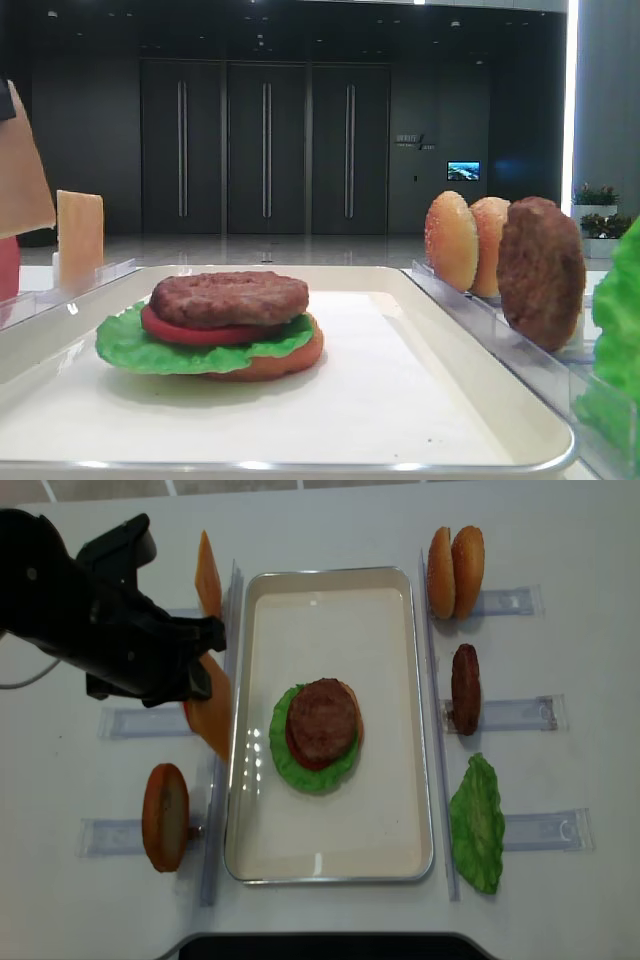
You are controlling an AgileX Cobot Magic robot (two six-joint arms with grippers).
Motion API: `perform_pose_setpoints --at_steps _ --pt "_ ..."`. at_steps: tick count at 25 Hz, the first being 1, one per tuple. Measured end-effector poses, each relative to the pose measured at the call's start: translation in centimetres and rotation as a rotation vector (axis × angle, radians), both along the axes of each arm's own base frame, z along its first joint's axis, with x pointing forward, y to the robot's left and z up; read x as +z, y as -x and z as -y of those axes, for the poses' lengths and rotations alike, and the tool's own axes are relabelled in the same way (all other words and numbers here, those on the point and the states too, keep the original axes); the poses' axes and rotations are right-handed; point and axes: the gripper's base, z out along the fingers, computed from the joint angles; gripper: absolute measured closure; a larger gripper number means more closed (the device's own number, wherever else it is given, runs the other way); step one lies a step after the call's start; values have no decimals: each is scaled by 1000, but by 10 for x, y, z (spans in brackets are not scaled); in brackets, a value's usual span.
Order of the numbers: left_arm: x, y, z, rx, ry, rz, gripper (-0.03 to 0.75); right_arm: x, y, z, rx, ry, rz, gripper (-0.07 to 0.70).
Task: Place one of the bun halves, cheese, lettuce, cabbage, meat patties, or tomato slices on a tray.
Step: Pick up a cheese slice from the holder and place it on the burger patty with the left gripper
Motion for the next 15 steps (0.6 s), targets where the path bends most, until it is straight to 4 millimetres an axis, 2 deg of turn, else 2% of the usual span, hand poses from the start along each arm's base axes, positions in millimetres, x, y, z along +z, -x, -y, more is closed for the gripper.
perform_pose_setpoints --at_steps 4,10,15 --pt "3 -7 8 -2 87 70 688 0 0 0 0 0 0 230" --pt "-5 -20 40 -160 373 101 688 0 0 0 0 0 0 230" --pt "-17 -28 50 -209 425 104 688 0 0 0 0 0 0 230"
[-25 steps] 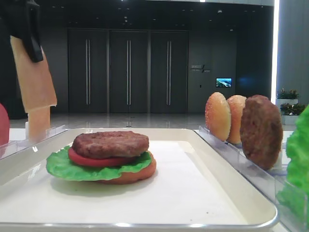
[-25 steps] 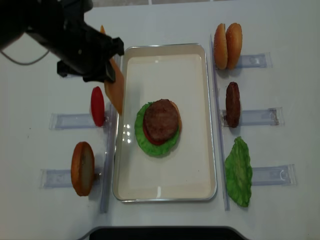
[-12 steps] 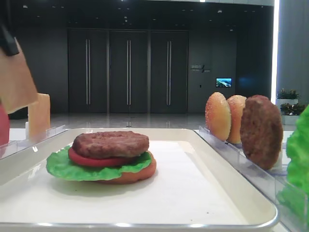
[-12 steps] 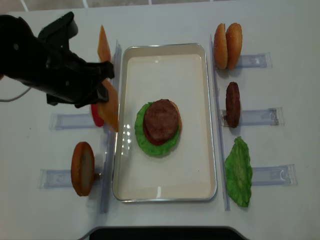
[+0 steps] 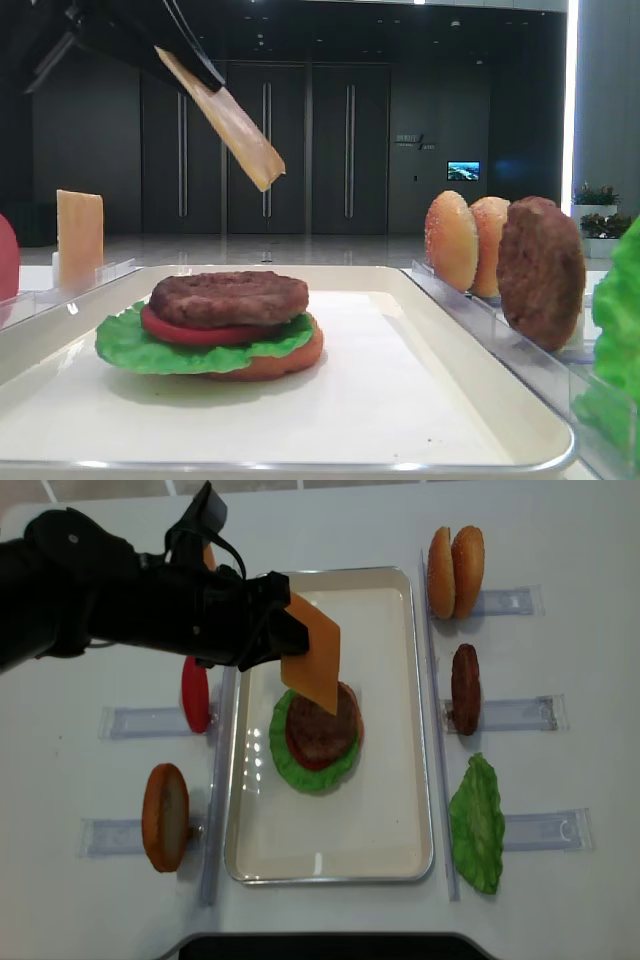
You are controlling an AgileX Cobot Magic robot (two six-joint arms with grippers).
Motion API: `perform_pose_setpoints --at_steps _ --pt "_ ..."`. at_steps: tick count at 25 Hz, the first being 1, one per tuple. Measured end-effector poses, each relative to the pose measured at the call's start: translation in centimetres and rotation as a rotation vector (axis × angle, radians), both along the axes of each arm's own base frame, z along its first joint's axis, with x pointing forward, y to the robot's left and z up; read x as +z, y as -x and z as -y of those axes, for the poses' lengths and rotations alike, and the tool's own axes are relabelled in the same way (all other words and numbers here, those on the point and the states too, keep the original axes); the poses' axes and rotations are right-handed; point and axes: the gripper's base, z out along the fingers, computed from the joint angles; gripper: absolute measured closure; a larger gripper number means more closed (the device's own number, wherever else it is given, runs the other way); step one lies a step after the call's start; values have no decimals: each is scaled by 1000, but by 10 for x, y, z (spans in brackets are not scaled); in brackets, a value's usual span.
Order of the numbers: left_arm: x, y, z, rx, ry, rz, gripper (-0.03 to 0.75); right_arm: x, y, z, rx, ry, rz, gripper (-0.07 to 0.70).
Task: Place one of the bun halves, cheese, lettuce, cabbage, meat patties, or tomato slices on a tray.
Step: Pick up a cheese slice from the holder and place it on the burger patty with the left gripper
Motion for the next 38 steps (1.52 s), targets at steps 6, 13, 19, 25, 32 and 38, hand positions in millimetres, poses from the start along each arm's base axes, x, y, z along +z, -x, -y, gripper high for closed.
perform_pose_setpoints --at_steps 6,13,19,25,32,38 --pt "-23 -6 4 -39 -24 -63 688 0 0 0 0 0 0 230" --pt "-37 -9 6 -56 -43 -96 688 0 0 0 0 0 0 230" --pt "-50 -12 7 -61 -58 -133 688 0 0 0 0 0 0 230" --pt "-51 -12 7 -65 -64 -136 681 0 0 0 0 0 0 230" --pt "-54 -8 5 -103 -99 -164 366 0 0 0 0 0 0 230" --pt "-52 -4 -10 -93 -259 -214 242 0 0 0 0 0 0 230"
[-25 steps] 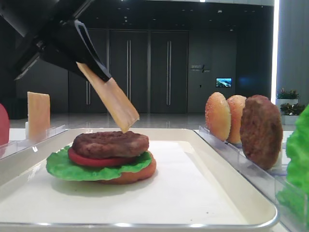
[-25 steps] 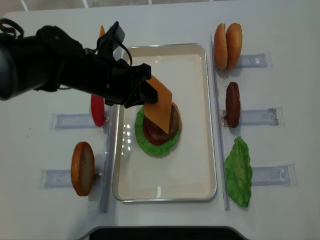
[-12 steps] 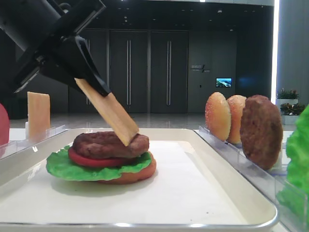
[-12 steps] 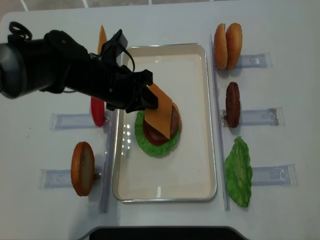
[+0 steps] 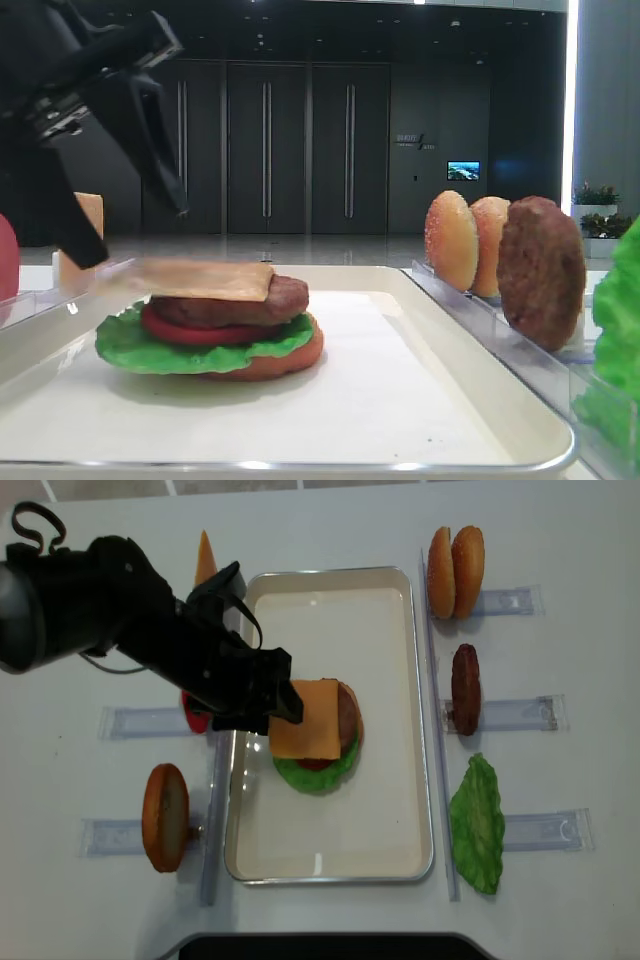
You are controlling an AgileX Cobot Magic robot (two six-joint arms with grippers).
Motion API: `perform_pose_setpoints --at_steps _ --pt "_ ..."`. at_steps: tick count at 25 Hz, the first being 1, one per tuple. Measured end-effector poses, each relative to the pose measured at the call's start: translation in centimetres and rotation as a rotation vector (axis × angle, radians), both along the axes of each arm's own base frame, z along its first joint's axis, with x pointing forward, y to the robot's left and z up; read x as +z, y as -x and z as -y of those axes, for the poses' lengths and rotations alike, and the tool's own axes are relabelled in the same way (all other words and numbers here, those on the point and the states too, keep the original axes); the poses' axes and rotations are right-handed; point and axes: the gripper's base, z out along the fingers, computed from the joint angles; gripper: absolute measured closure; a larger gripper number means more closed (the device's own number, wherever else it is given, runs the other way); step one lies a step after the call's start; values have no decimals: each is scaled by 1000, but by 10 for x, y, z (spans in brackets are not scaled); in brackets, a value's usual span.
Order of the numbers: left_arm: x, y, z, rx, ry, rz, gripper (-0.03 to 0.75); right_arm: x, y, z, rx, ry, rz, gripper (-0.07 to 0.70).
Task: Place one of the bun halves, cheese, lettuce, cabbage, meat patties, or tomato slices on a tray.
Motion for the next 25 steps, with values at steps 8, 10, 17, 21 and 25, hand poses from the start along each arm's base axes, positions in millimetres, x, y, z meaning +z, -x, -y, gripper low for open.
perform_pose_setpoints --at_steps 8,10,17,21,25 --pt "63 -12 -14 35 -195 53 237 0 0 0 0 0 0 230" --pt "81 -18 -17 67 -239 72 248 0 0 0 0 0 0 230" --pt "100 -27 -40 130 -466 113 294 0 0 0 0 0 0 230" --pt "101 -36 -75 179 -485 100 297 0 0 0 0 0 0 230" --pt "101 -43 -126 235 -514 76 297 0 0 0 0 0 0 230"
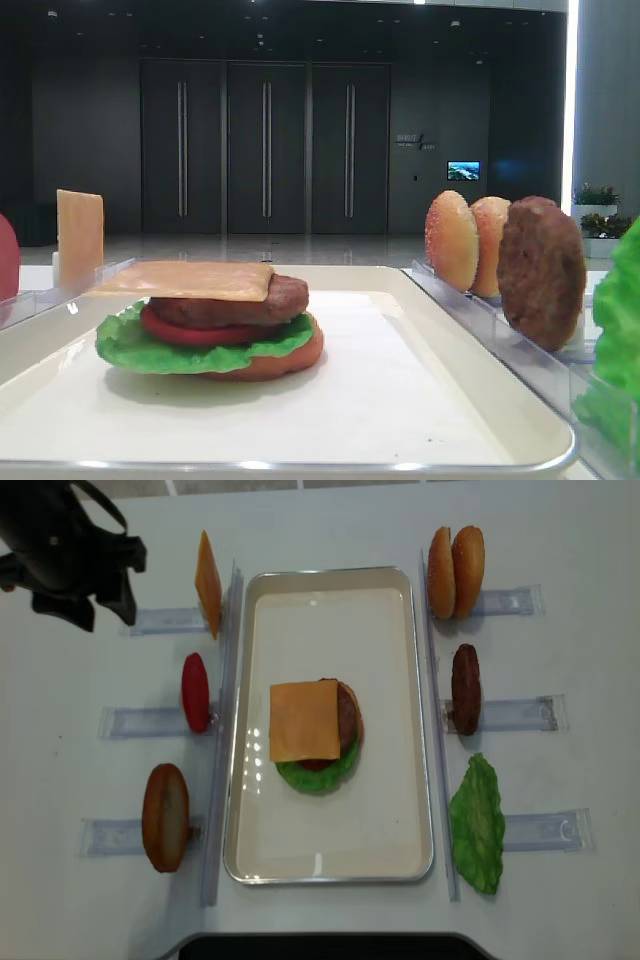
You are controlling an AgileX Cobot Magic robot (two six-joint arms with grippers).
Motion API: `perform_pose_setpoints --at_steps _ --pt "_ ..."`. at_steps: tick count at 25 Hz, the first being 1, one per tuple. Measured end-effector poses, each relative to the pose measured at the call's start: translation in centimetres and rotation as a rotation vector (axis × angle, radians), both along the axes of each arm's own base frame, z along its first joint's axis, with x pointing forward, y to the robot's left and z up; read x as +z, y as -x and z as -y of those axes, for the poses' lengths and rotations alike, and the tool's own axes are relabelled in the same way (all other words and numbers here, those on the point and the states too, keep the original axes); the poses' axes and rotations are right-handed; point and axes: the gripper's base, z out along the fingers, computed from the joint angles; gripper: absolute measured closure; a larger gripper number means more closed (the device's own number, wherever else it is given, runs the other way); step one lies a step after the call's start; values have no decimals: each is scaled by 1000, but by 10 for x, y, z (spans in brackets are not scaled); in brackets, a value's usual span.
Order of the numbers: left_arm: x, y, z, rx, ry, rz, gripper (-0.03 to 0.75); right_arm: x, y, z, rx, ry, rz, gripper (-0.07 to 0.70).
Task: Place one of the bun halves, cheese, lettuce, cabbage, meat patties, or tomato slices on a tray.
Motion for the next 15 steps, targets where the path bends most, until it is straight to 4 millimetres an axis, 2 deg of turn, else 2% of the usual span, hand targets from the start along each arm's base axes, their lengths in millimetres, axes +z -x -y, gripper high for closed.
perform_pose_setpoints --at_steps 4,7,9,12,15 --pt "0 0 -34 31 -24 -5 297 0 0 0 0 0 0 230" --pt "-1 3 -44 25 -49 -31 297 0 0 0 0 0 0 230" --pt "-3 12 -44 19 -58 -62 297 0 0 0 0 0 0 230" --pt "-1 52 -42 19 -56 -64 297 0 0 0 0 0 0 230" --pt "4 106 -38 30 -49 -21 299 0 0 0 0 0 0 230"
